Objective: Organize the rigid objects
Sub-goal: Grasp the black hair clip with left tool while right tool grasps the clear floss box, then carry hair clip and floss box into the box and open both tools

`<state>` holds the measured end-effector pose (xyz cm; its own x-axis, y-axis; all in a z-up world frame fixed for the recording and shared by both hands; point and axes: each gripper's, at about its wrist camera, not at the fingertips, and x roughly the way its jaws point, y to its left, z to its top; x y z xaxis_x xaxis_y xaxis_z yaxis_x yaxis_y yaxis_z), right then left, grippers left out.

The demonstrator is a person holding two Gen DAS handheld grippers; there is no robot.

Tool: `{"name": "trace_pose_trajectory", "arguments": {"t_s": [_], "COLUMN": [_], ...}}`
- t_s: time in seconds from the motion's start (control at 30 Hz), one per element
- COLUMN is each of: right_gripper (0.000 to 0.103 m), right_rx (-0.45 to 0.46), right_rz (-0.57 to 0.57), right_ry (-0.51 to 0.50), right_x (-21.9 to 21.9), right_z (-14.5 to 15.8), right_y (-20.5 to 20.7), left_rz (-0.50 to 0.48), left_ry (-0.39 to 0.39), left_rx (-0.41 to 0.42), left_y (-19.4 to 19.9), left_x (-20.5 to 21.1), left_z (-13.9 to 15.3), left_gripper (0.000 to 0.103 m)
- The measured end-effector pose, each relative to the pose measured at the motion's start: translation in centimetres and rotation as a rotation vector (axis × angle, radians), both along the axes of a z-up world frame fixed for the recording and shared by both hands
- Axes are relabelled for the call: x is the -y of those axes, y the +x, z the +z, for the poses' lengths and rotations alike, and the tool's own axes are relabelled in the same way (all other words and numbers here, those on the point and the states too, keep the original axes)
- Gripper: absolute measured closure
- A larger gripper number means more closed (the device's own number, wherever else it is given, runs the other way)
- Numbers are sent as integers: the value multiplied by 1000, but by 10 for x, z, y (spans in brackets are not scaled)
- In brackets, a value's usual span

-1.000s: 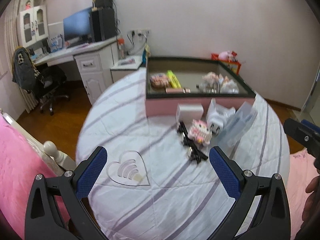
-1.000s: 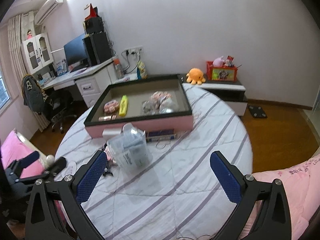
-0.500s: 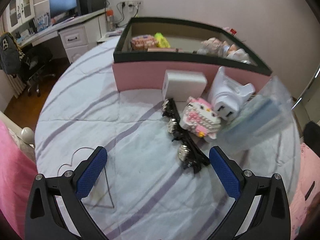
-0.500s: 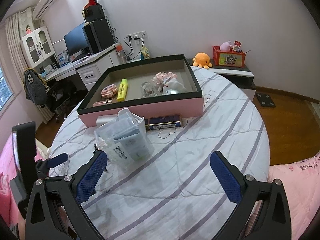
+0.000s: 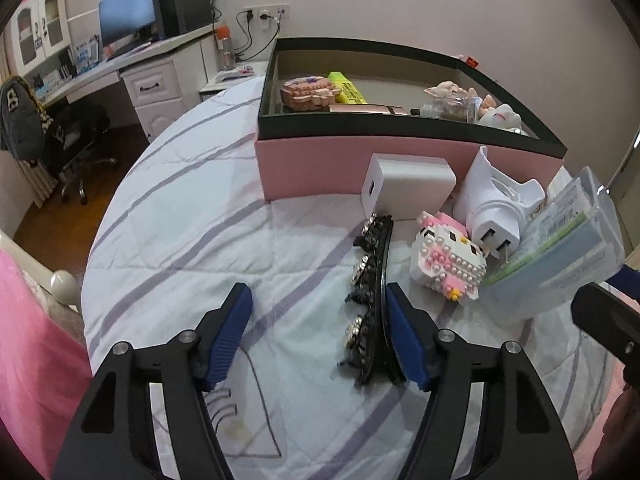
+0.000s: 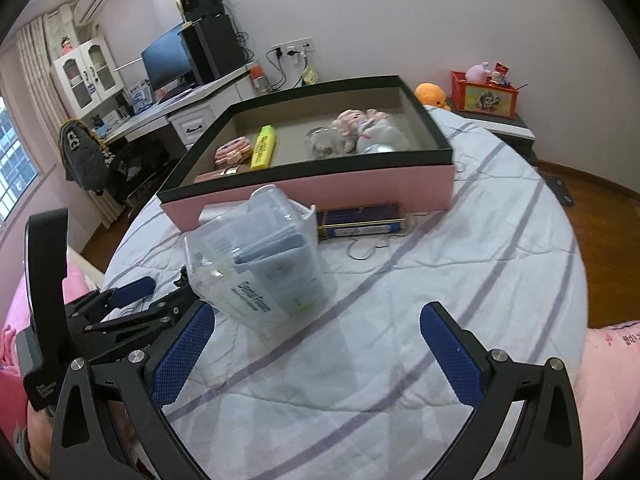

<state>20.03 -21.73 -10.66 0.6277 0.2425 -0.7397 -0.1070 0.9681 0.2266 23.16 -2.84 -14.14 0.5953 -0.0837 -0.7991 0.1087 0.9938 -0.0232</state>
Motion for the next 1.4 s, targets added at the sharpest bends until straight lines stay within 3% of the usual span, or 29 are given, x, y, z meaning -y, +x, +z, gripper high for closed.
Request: {"name": "trace_pose_trajectory", "arguments": {"t_s": [0.13,0.17,0.23,0.3,0.33,0.5,0.7,0.87,0.9,1.0,1.03,1.17,1.3,1.33,1.4], "right_gripper": [0,0,5,18,31,58,75,73,67,29,24,23,24,30,33], "right_rx": [5,3,-3,-6,-9,1,21,1,-6,-9,-6,9,35,37,39], "right_rz": [5,7,17,34,46,70,70,67,61,22,11,27,119,142,160], "right_ry": [-13,-12,-1,9,20,30,52,54,55,47,51,34,-35,-26,5], "right_x": [-6,-7,-8,-10,-12,-14,-7,-6,-5,0,3,7,-4,-5,-5], "right_z": [-7,-9,-13,-17,-19,-19,-10,-14,-15,-18,-17,-15,-20,-22,-23], "right_y": [8,9,13,15,16,11,6,12,14,18,19,25,39,41,42], "left_rz": [-40,-53,-67,-74,-76,-80,-77,-71,-71,-73,-73,-72,-72,-72,-69], "left_ry": [5,-3,-20,-40,-53,-80,-80,-76,-79,-74,-74,-75,-77,-77,-77], "left_rx": [15,15,11,6,1,-3,7,-4,-8,-7,-7,-6,-5,-5,-4], "left_y": [2,2,3,4,5,2,-7,-8,-8,-7,-7,-5,-5,-6,-7], "left_x": [6,6,5,2,0,-4,-6,-9,-9,-8,-8,-5,-4,-4,-6], "left_z": [-1,-1,0,2,2,4,9,7,6,6,6,7,7,8,8], "left_gripper": [41,51,61,81,84,85,85,84,84,84,84,84,84,84,84]}}
